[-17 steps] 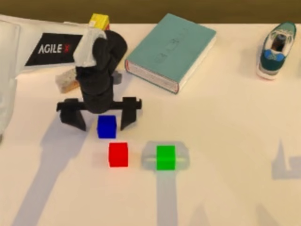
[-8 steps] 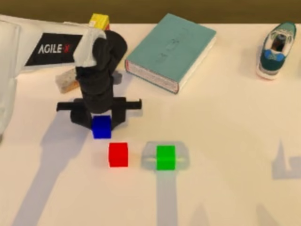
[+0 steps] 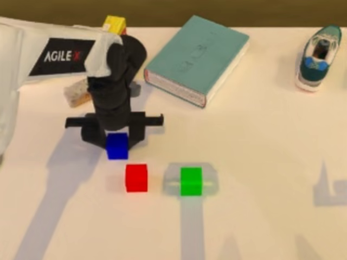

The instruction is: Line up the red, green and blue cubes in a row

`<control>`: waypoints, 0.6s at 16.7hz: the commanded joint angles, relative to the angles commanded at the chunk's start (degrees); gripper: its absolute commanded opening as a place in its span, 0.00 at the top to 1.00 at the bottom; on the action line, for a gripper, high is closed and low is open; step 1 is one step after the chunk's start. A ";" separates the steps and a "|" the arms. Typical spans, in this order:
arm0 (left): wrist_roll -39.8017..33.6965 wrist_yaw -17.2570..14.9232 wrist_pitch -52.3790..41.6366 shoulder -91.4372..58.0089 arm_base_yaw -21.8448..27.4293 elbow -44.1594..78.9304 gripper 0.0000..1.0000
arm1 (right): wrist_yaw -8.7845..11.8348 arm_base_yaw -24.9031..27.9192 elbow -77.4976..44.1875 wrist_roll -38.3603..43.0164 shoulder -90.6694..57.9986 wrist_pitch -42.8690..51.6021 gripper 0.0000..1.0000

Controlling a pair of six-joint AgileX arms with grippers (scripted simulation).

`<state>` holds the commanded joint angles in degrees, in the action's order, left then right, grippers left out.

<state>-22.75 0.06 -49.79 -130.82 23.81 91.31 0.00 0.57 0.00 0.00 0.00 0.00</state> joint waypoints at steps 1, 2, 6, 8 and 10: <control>0.01 0.00 -0.20 0.05 0.01 0.16 1.00 | 0.00 0.00 0.00 0.00 0.00 0.00 0.00; 0.04 0.02 -1.00 0.31 0.01 0.75 1.00 | 0.00 0.00 0.00 0.00 0.00 0.00 0.00; -0.10 0.10 -8.73 3.05 -0.62 5.10 1.00 | 0.00 0.00 0.00 0.00 0.00 0.00 0.00; -0.14 0.06 -12.15 4.56 -0.95 7.16 1.00 | 0.00 0.00 0.00 0.00 0.00 0.00 0.00; -0.13 0.05 -13.20 5.29 -1.08 7.91 1.00 | 0.00 0.00 0.00 0.00 0.00 0.00 0.00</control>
<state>-22.88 0.12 -62.99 -125.53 22.73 99.21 0.00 0.57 0.00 0.00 0.00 0.00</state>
